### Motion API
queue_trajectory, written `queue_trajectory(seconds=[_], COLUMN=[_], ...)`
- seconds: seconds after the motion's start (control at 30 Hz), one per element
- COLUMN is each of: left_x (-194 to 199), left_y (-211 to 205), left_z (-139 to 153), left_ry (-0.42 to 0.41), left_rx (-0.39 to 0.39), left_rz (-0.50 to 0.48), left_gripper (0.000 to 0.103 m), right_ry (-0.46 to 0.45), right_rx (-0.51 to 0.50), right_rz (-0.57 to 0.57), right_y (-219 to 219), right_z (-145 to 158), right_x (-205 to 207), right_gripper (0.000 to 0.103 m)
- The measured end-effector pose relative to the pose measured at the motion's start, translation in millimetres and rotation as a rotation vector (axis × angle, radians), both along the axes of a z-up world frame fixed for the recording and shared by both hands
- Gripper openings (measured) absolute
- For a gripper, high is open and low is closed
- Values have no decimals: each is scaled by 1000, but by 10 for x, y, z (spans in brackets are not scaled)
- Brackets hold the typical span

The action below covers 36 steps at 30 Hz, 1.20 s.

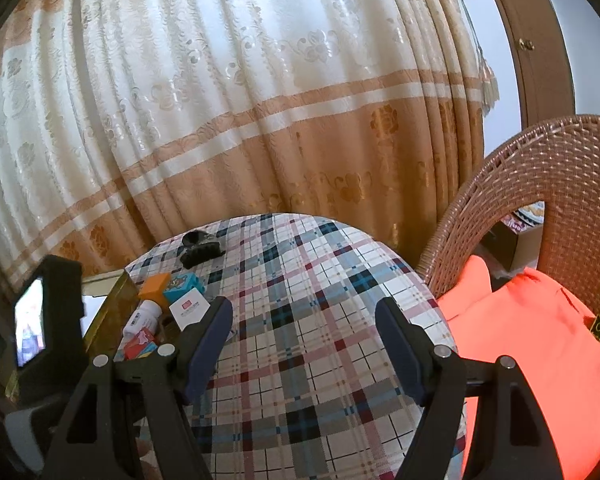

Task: Organize rigid objects
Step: 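Grasp the blue toy block with the left gripper, then grasp the white 'The Oriental Club' box with the right gripper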

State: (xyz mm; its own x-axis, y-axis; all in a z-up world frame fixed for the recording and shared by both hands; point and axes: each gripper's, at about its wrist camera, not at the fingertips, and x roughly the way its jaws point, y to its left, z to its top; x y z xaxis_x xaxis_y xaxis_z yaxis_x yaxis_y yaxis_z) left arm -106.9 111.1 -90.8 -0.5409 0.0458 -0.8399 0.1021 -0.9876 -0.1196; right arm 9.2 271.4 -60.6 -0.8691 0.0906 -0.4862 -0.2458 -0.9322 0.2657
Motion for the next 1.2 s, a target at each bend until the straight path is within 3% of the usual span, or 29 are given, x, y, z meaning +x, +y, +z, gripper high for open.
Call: queue_trajectory(seconds=[0.2,0.33,0.4,0.47,0.73,0.93,1.07,1.2], left_x=[118,207,229,253,517,665,663,674], left_y=[57,-34,-85,-130,-210,-332,-406,-383], left_z=[-18,7,26,35,35,46,40,35], left_ry=[12,42,48,59,67,72,77,78], left_rx=[-92,-82,-69,-70,-71,-83,-38,-51], left_rz=[-50,-95,-113,-141,-282,-304,-298,-300], left_gripper=[86,76,63,58,58,58,58,58], right_ry=[-28,-53,-58,-64,-123,-142,-145,-188], right_rx=[-11,-8,-7,-5,27,24,33,42], right_rz=[7,5,6,3,2,23,74,160], right_y=[13,7,6,6,-43,-54,-127,-239], right_z=[-33,-56,-58,-65,-111,-133,-137,-182], right_x=[-48,-87,-92,-99,-193,-235,-271,-382], right_gripper=[76,76,76,76,76,76,76,76])
